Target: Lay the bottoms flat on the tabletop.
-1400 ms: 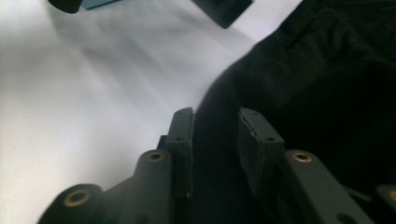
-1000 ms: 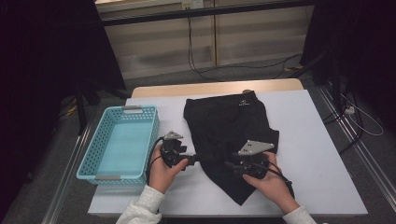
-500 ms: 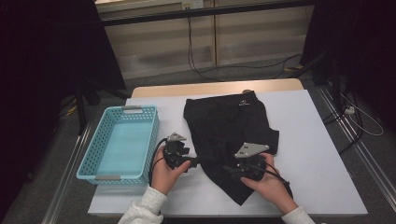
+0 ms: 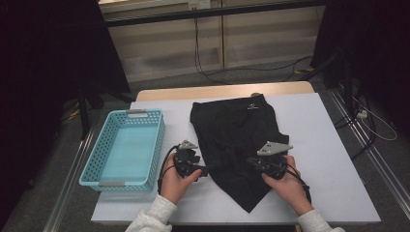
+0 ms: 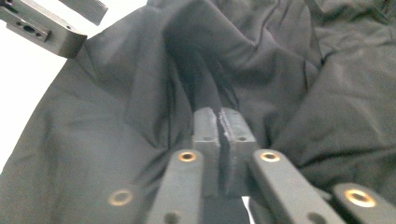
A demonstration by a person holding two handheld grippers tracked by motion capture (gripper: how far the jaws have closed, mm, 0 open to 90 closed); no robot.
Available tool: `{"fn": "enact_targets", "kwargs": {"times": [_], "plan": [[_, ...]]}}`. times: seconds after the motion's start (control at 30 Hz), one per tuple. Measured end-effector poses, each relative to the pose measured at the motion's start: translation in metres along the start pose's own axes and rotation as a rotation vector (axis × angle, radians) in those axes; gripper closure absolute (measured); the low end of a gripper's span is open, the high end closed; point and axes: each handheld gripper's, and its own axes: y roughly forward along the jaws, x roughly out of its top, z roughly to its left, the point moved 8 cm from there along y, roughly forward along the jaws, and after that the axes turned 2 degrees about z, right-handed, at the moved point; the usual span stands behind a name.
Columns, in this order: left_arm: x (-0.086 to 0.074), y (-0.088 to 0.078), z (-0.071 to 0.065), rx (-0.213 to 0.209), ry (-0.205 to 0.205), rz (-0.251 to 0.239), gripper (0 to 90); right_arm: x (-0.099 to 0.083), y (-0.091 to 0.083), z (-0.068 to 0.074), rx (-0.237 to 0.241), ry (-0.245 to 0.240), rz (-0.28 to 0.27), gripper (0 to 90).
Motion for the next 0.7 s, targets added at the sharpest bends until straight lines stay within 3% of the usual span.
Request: {"fn": "enact_targets", "kwargs": {"times": [0.17, 0.27, 0.4, 0.6, 0.7], "plan": [[-0.001, 0.002, -0.004, 0.026, 0.027, 0.000, 31.4, -0.001, -0.005, -0.010, -0.045, 0.004, -0.012, 62.8], [-0.002, 0.002, -0.009, 0.008, 0.020, 0.010, 49.4, 0.000, -0.010, -0.015, -0.050, 0.021, -0.028, 57.5], [-0.003, 0.003, -0.013, 0.011, 0.002, 0.014, 63.4, 0.000, -0.016, -0.020, -0.055, 0.044, -0.041, 55.2], [-0.005, 0.004, -0.015, -0.027, -0.041, 0.039, 87.5, -0.001, -0.016, -0.017, -0.042, 0.037, -0.037, 54.7], [-0.006, 0.001, -0.013, -0.053, -0.074, 0.064, 89.9, -0.002, -0.016, -0.016, -0.030, 0.038, -0.031, 54.9]]}}
